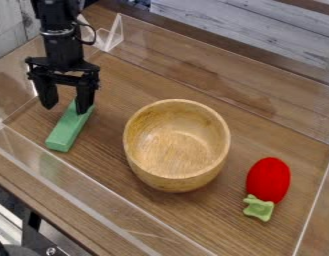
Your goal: Put the green block in the brown bowl
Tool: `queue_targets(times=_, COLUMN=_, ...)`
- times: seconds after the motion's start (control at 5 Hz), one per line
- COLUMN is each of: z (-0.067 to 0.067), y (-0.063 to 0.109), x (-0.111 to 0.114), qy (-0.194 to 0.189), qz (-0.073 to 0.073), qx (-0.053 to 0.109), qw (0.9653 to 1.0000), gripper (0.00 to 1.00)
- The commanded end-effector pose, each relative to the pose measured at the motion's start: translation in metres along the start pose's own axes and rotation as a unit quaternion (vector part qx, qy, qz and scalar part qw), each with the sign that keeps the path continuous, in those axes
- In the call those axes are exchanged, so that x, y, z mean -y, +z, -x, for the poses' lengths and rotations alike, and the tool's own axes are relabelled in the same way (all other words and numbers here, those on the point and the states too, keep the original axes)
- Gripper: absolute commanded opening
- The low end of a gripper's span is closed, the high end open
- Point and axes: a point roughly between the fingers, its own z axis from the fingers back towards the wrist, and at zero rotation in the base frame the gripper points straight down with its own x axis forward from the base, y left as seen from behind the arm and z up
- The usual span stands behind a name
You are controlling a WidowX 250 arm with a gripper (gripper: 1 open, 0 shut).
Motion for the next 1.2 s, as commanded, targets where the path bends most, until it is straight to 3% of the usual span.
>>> queue_targets(times=0.0, z=-0.007, y=0.0, x=0.001, qy=0.004, qz=-0.003, qx=0.019, qw=0.9998, gripper=1.0)
queue_targets(times=0.2, z=-0.006, y=-0.011, x=0.006, qy=0.004, qz=0.003, qx=0.017, qw=0.9998, gripper=1.0)
queue_targets(times=0.6, z=-0.009, y=-0.016, x=0.006, qy=0.051, qz=0.02, qx=0.021, qw=0.9983, gripper=1.0)
queue_targets(times=0.8, z=-0.002, y=-0.007, x=0.002, qy=0.033, qz=0.017, qx=0.02, qw=0.9991, gripper=0.0)
queue_targets(times=1.0, z=0.006, y=0.014, x=0.008, qy=0.039, qz=0.025, qx=0.028, qw=0.9986, gripper=0.0)
